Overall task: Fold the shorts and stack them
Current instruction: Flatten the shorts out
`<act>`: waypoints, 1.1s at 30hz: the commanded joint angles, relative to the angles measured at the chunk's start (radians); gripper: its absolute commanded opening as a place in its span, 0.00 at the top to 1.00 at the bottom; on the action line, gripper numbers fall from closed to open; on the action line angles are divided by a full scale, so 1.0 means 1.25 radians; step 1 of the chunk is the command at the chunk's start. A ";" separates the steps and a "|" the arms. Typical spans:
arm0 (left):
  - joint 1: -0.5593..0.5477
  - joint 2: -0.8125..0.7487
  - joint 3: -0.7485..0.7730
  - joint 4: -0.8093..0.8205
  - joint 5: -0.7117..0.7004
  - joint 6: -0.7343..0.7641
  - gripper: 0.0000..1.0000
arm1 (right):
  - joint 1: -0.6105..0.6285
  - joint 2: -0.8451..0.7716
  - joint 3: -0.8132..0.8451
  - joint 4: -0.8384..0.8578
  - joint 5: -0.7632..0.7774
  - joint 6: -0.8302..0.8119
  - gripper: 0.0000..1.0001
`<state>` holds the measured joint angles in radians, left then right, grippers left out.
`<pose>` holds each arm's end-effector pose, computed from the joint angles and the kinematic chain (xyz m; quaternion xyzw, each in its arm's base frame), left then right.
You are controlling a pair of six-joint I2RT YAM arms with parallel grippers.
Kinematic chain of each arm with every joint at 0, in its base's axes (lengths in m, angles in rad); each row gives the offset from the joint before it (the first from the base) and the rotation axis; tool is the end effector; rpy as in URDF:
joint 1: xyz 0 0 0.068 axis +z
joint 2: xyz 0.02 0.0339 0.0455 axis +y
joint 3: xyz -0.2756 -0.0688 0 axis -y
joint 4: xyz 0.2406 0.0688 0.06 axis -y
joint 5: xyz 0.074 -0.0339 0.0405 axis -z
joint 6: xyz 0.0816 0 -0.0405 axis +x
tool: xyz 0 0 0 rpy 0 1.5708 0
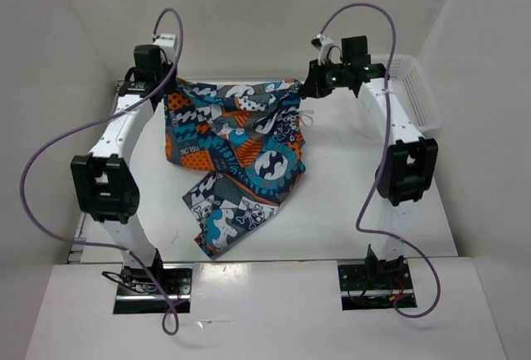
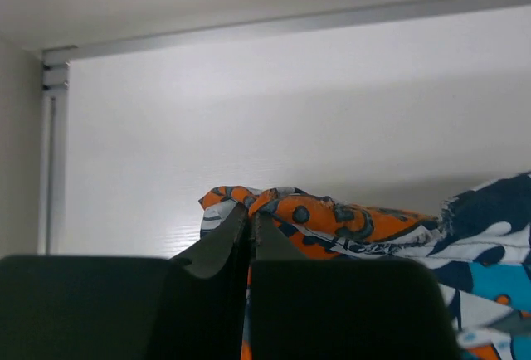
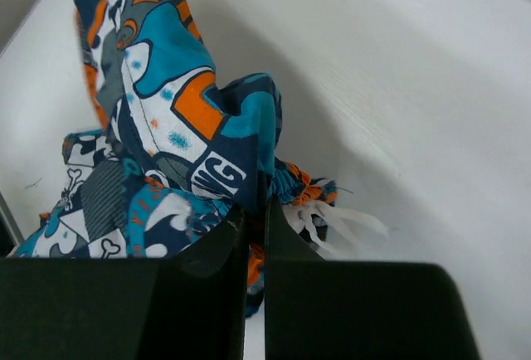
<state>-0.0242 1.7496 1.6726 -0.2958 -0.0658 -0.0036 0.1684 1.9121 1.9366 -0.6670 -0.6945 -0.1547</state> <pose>0.4583 -0.0057 0.3694 -0.0100 0.8256 0.0193 0.5638 0.4455 0.1287 0.3572 -0.2856 0.8054 0.3072 0.4188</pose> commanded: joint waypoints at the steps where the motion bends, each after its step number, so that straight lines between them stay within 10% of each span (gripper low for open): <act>1: 0.001 0.059 0.029 0.078 0.002 0.003 1.00 | -0.016 0.088 0.010 0.077 0.011 0.066 1.00; 15: 0.008 0.398 0.301 0.084 -0.112 0.003 0.99 | 0.023 0.394 0.339 0.178 0.219 0.226 0.97; 17: 0.008 0.407 0.325 0.097 -0.120 0.003 0.94 | 0.032 0.430 0.377 0.178 0.274 0.245 0.89; 18: 0.008 0.414 0.337 0.097 -0.120 0.003 0.91 | 0.039 0.439 0.414 0.178 0.290 0.245 0.66; 20: 0.017 0.403 0.359 0.089 -0.120 0.003 0.41 | 0.048 0.446 0.425 0.178 0.322 0.245 0.41; 22: 0.017 0.379 0.359 0.044 -0.106 0.003 0.19 | 0.048 0.425 0.409 0.178 0.330 0.238 0.24; 27: 0.002 0.197 0.178 -0.099 0.012 0.003 0.18 | 0.048 0.252 0.180 0.162 0.368 0.185 0.19; 33: -0.072 -0.046 -0.275 -0.214 0.054 0.003 0.33 | 0.041 0.077 -0.149 0.162 0.375 0.086 0.39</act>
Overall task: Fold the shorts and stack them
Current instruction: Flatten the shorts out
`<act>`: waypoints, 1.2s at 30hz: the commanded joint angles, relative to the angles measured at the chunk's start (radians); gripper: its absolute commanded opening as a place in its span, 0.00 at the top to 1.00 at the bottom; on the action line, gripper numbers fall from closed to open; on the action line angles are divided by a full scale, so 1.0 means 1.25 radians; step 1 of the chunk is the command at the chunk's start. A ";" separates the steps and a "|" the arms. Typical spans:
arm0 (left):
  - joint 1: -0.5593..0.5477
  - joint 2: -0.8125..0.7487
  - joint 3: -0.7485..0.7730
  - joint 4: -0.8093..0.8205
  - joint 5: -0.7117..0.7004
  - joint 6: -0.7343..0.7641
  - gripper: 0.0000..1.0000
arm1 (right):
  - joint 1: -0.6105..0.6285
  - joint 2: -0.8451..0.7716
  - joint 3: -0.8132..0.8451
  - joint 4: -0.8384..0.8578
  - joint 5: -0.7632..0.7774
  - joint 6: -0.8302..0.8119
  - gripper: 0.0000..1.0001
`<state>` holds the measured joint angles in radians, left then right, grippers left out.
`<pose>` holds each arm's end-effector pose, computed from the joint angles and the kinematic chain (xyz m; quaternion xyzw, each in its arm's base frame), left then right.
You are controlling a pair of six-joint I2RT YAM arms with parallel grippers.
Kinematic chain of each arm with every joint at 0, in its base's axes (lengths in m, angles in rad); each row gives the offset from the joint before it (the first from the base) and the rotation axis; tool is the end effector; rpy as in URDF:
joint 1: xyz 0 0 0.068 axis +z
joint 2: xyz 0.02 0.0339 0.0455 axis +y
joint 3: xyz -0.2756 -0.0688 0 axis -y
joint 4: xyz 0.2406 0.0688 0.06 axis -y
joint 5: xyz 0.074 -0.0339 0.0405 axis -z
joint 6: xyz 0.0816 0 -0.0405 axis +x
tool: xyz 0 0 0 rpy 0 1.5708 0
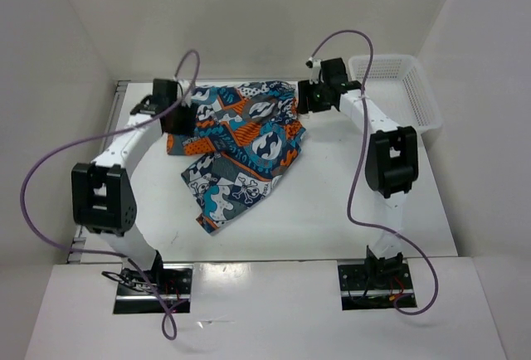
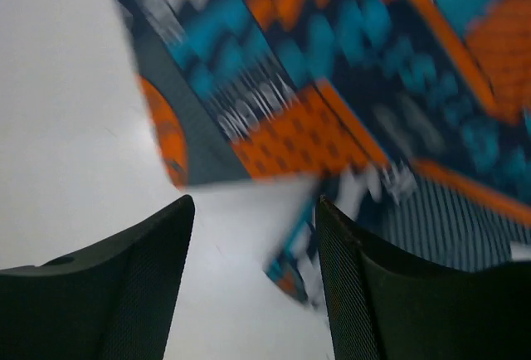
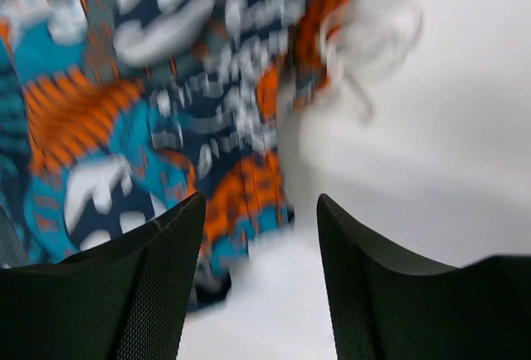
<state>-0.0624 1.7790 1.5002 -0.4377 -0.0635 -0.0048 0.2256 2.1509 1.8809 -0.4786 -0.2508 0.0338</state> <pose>0.4415 -0.0224 0.2725 0.0130 0.9097 0.0150 0.4148 0.5131 0.1385 0.2335 -0.1368 0.9005 0.1650 0.3783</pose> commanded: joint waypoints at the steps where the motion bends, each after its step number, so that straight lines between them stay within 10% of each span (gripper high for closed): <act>1: -0.042 -0.083 -0.180 -0.111 0.062 0.004 0.33 | -0.005 -0.123 -0.138 0.011 0.020 -0.075 0.39; 20: -0.051 0.057 -0.280 -0.009 0.075 0.004 0.24 | 0.018 0.016 -0.198 0.066 -0.079 -0.109 0.30; 24: -0.051 0.075 -0.272 -0.009 0.085 0.004 0.50 | 0.027 0.033 -0.190 0.066 -0.088 -0.086 0.57; 26: -0.051 0.075 -0.265 -0.009 0.093 0.004 0.85 | 0.027 0.033 -0.182 0.066 -0.088 -0.079 0.75; 28: -0.051 0.075 -0.258 -0.017 0.072 0.004 1.00 | 0.027 0.033 -0.182 0.055 -0.088 -0.109 1.00; 36: 0.068 0.094 -0.111 0.041 -0.044 0.004 1.00 | 0.018 -0.169 -0.153 -0.173 -0.318 -0.374 1.00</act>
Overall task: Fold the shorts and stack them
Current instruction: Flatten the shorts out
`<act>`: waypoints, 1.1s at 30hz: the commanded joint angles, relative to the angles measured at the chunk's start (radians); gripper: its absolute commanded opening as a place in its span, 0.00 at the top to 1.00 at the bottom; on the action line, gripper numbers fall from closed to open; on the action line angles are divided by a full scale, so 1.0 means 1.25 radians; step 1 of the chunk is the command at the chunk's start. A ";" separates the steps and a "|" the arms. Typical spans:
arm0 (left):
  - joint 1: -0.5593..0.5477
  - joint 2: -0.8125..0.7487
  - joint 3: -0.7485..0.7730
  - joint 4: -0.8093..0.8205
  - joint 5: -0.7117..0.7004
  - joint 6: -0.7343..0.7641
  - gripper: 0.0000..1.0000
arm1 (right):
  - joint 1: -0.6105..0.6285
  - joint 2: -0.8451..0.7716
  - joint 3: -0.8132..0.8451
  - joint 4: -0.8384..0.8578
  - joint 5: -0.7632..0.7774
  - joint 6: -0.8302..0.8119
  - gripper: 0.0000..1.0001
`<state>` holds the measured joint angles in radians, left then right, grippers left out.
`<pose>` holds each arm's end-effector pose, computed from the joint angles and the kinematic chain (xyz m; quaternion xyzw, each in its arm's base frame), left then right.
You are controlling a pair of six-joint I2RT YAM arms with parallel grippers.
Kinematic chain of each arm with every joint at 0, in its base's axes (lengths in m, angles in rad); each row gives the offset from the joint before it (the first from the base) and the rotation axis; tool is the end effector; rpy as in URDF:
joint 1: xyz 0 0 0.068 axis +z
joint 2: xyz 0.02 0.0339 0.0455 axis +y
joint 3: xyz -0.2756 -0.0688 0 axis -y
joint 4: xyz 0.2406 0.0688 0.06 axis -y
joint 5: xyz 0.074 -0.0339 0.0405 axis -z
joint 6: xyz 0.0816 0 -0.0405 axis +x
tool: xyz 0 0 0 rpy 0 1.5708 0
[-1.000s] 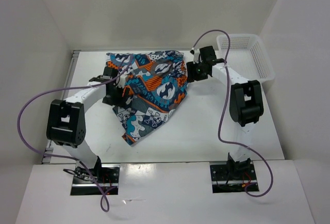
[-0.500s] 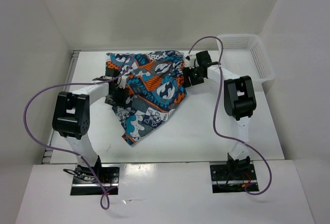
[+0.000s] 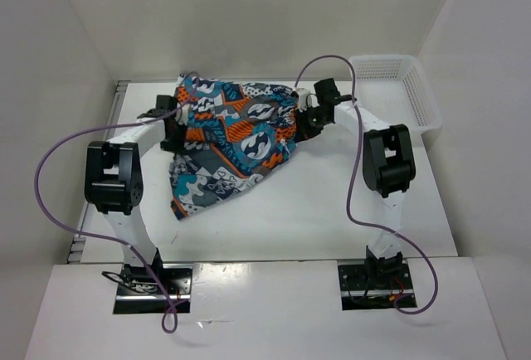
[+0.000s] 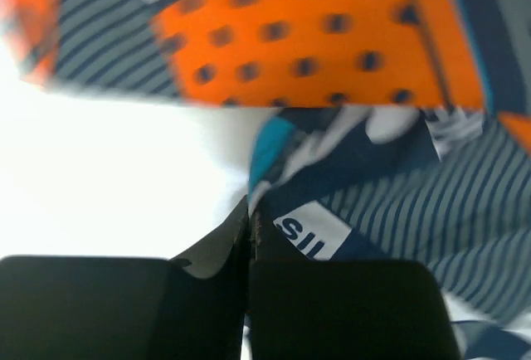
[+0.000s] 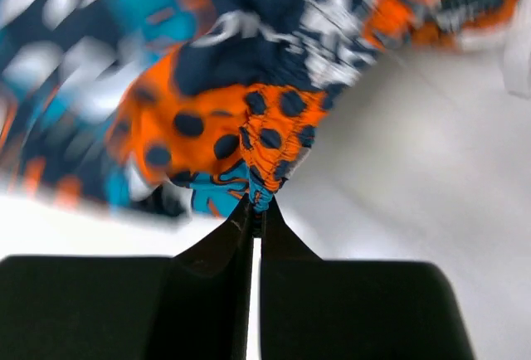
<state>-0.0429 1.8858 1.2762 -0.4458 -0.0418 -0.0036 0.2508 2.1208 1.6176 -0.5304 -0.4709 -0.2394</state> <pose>0.4134 -0.0143 0.1517 0.0137 0.9667 0.0143 0.2552 0.4547 0.1547 0.1589 -0.2876 0.8945 0.2264 0.2568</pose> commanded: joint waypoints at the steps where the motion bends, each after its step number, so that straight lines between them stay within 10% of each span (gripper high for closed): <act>1: 0.053 0.019 0.099 0.056 -0.068 0.003 1.00 | -0.002 -0.160 0.068 -0.168 -0.212 -0.179 1.00; 5: 0.053 0.066 0.165 0.063 -0.048 0.003 0.93 | -0.002 -0.169 0.091 -0.171 -0.305 -0.133 1.00; 10: 0.053 0.140 0.223 0.082 -0.055 0.003 0.89 | -0.002 -0.011 0.159 0.020 -0.392 0.233 1.00; 16: 0.053 0.220 0.308 0.096 -0.071 0.003 0.65 | 0.047 0.175 0.341 0.159 -0.225 0.494 0.90; 17: 0.053 0.220 0.331 0.096 -0.071 0.003 0.45 | 0.055 0.216 0.390 0.159 -0.154 0.503 0.73; 20: 0.053 0.202 0.355 0.084 -0.079 0.003 0.25 | 0.073 0.255 0.462 0.132 -0.039 0.492 0.69; 27: 0.086 0.034 0.362 -0.036 -0.048 0.003 0.19 | 0.073 0.166 0.485 0.098 0.074 0.344 0.44; 33: 0.142 -0.150 0.176 -0.173 0.031 0.003 0.19 | 0.049 0.050 0.400 0.072 0.109 0.210 0.44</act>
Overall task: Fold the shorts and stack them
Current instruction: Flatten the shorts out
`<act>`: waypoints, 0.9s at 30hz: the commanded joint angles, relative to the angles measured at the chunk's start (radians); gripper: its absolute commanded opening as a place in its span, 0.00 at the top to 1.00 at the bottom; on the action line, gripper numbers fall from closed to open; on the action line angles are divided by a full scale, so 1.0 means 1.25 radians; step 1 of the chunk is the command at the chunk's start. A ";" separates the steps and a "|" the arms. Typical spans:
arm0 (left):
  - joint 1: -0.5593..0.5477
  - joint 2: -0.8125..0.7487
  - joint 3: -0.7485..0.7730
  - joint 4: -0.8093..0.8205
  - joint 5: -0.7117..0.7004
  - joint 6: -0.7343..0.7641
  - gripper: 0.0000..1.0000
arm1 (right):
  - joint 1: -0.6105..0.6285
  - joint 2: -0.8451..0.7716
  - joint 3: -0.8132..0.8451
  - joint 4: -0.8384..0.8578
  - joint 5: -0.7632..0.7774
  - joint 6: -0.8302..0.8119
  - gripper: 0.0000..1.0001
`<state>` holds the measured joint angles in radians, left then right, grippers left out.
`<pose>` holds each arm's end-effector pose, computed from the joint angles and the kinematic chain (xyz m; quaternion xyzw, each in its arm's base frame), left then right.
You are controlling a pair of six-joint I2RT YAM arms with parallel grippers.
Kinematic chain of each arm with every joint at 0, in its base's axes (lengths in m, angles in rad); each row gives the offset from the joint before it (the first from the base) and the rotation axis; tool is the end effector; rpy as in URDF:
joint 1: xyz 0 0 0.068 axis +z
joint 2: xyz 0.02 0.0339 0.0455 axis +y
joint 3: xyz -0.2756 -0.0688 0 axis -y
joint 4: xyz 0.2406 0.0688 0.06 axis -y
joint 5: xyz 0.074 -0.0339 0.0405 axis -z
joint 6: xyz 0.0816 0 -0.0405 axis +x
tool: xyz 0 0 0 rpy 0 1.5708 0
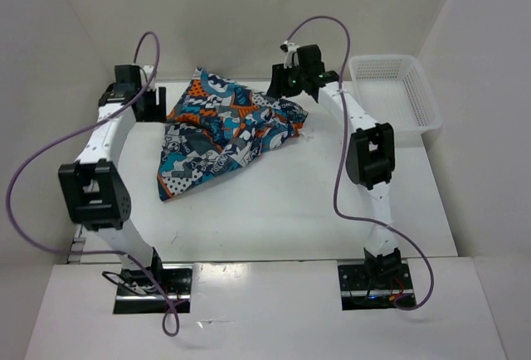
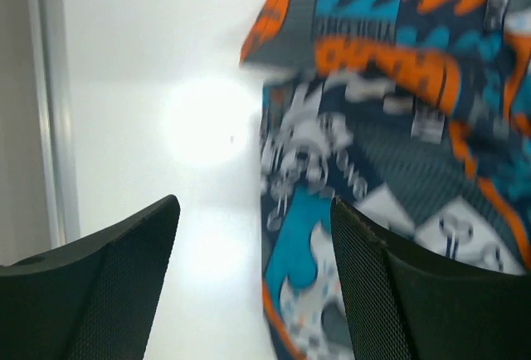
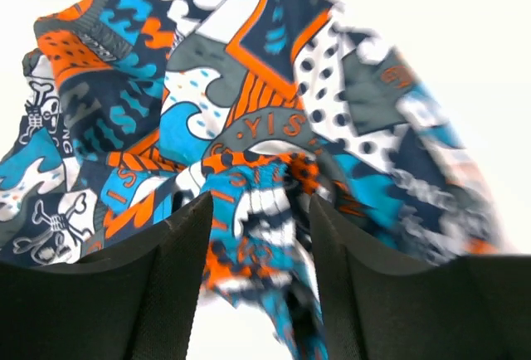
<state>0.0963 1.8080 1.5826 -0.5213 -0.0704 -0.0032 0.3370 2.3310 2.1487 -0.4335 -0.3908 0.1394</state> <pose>0.4441 0.0487 0.2805 -0.0596 0.9139 0.0508 0.3983 0.5365 0.2209 0.2423 -0.1747 0.8582 0.2739 0.3974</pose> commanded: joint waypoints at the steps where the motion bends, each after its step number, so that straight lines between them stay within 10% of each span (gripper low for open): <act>1: 0.041 -0.111 -0.100 -0.143 0.095 0.003 0.19 | -0.021 -0.133 -0.042 -0.015 0.045 -0.114 0.45; 10: 0.105 -0.228 -0.390 -0.188 0.207 0.003 0.20 | -0.021 -0.169 -0.209 -0.042 0.024 -0.245 0.44; 27: 0.105 -0.198 -0.524 -0.159 0.235 0.003 0.20 | 0.040 -0.133 -0.284 -0.051 0.007 -0.267 0.37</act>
<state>0.2214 1.5436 0.9329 -0.7399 0.1982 -0.0036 0.3759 2.1777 1.8027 -0.5064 -0.3710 -0.1810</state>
